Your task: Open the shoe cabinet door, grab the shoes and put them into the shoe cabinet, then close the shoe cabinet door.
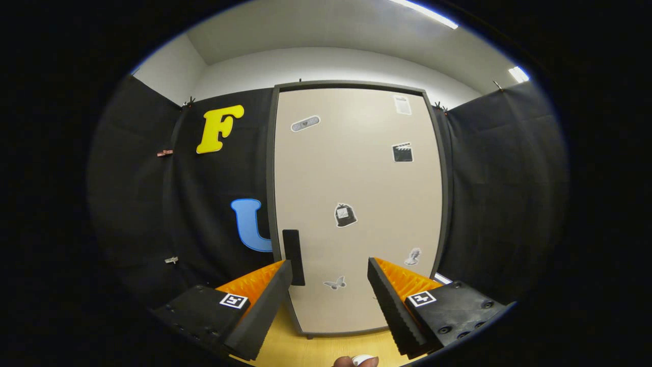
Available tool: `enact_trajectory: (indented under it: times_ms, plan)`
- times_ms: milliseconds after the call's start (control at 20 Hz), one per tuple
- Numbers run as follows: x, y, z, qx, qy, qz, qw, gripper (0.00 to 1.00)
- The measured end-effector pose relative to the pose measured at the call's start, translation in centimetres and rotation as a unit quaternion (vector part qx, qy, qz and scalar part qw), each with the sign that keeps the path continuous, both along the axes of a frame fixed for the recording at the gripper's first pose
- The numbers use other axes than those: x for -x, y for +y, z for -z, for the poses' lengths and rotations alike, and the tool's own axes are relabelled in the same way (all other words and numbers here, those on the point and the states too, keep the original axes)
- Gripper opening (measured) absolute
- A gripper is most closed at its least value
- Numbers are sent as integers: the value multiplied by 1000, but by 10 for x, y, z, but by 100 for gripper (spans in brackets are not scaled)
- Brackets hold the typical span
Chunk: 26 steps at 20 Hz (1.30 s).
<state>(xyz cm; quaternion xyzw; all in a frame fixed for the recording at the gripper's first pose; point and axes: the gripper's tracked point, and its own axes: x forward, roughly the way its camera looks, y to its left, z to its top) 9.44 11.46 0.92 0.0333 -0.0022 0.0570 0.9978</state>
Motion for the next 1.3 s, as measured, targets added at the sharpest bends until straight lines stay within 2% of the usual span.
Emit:
enact_trajectory:
  times_ms: [350, 450, 650, 800, 1050, 1200, 1300]
  plan:
    - [-78, 50, 36, 16, 13, -22, 1000, 98]
    - [-96, 58, 46, 17, 19, -19, 1000, 95]
    - [-119, 74, 63, 12, 31, -23, 999, 74]
    - [-130, 81, 74, 8, 38, -14, 999, 50]
    - [-135, 76, 81, 37, 31, 23, 999, 51]
    - [-128, 73, 78, 11, 47, 15, 999, 31]
    - [-120, 74, 77, 18, 51, 8, 998, 21]
